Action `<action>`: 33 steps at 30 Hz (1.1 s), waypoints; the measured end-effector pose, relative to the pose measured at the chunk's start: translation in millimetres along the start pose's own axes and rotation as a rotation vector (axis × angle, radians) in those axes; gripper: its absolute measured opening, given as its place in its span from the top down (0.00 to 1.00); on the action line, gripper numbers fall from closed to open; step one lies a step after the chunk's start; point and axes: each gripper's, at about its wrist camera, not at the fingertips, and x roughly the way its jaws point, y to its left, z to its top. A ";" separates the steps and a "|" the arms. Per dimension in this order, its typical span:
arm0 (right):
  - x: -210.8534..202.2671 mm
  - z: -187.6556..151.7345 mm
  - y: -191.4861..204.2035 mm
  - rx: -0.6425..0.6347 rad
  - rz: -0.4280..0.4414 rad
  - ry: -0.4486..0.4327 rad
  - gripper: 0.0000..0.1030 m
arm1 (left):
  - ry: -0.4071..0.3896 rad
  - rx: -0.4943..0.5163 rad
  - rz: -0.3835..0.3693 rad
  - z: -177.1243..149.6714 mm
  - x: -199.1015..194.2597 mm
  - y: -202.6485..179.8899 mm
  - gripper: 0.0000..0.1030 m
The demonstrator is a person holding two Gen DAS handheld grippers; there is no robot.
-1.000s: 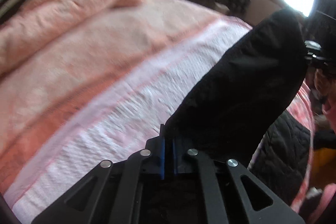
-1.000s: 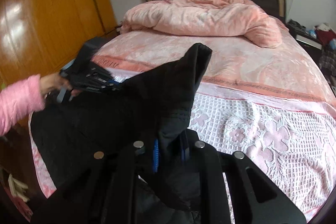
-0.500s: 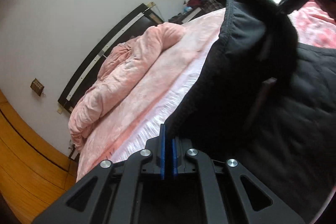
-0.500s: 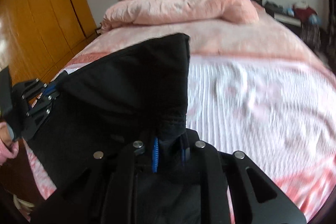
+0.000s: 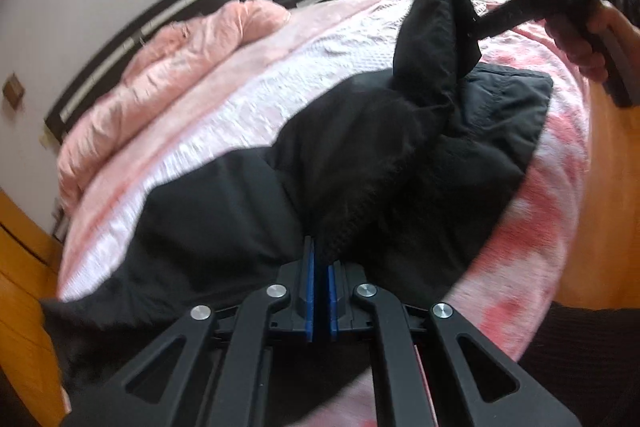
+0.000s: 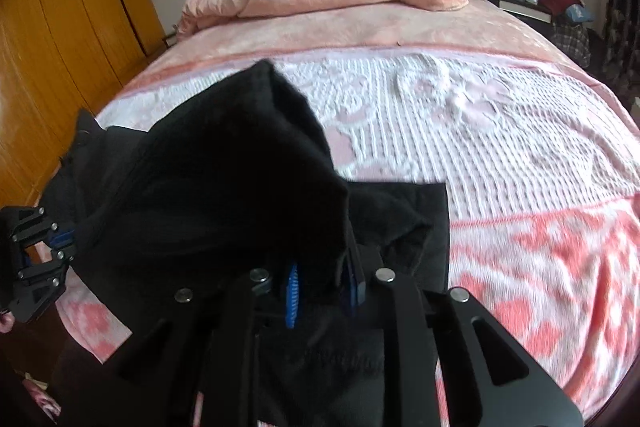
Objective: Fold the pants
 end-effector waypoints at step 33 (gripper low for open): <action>-15.4 -36.0 -14.5 0.626 0.344 0.048 0.92 | 0.065 -0.125 -0.006 -1.3 25.4 -3.1 0.91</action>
